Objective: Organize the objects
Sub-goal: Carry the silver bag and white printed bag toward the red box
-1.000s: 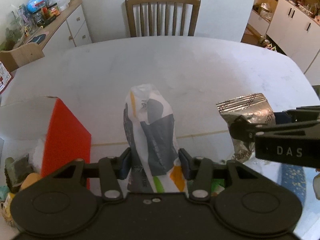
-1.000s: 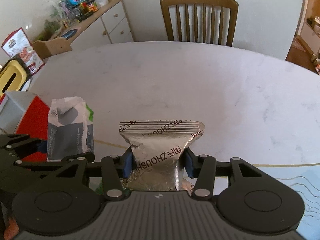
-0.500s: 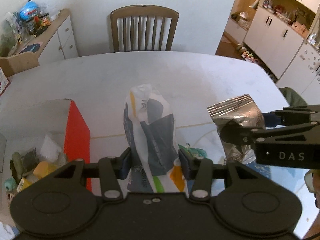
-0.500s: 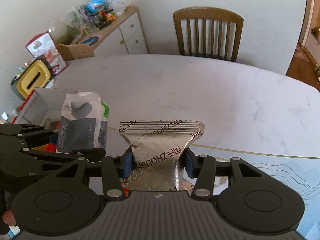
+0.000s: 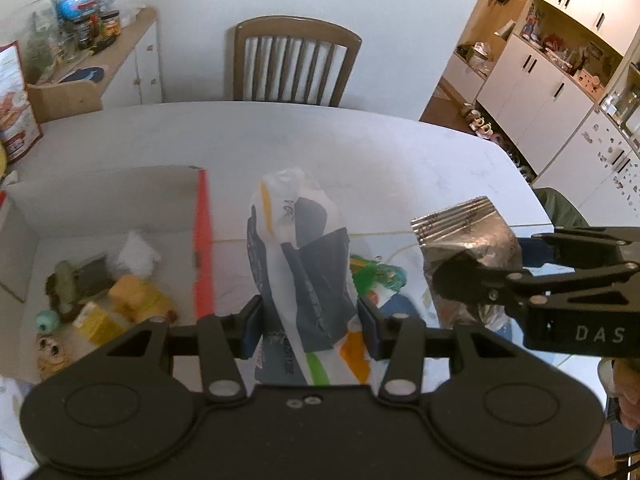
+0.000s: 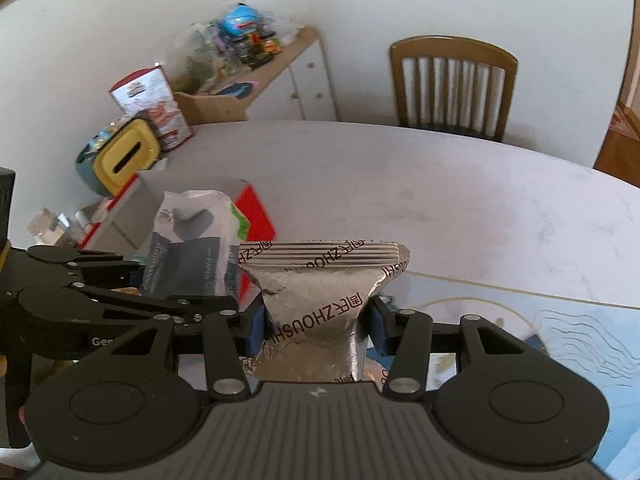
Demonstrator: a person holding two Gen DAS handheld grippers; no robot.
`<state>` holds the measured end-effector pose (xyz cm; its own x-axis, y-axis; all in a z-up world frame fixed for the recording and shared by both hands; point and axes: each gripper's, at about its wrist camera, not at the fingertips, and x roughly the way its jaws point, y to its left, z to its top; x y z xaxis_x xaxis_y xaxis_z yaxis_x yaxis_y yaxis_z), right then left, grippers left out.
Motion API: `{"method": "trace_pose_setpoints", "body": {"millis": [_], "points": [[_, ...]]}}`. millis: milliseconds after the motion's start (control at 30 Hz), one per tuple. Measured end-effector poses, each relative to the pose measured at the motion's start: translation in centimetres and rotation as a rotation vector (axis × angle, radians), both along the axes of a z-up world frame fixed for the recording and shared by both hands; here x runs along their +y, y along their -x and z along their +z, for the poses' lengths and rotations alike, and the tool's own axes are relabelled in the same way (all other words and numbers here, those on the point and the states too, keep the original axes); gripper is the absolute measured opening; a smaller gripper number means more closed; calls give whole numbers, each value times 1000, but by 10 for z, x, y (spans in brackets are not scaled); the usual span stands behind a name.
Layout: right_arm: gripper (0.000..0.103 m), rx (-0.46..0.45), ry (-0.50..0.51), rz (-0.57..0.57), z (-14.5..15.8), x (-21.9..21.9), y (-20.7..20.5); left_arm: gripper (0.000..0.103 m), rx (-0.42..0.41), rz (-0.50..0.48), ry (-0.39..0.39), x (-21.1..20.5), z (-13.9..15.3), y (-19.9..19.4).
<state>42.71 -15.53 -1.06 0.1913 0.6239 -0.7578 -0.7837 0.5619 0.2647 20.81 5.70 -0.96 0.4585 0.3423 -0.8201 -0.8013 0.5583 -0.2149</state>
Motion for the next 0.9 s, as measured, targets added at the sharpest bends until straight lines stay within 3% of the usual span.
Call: {"method": "trace_pose_setpoints", "body": {"millis": [267,567,900], "points": [[49,-6,-12,57,14,40,43,48,-6,30,-5,8,10,58],[49,-5,14,91,12,94,82,48,21,84,7,40,2,118],[49,-18,59,112,2,159,104,48,34,140,-33,83,7,155]]}}
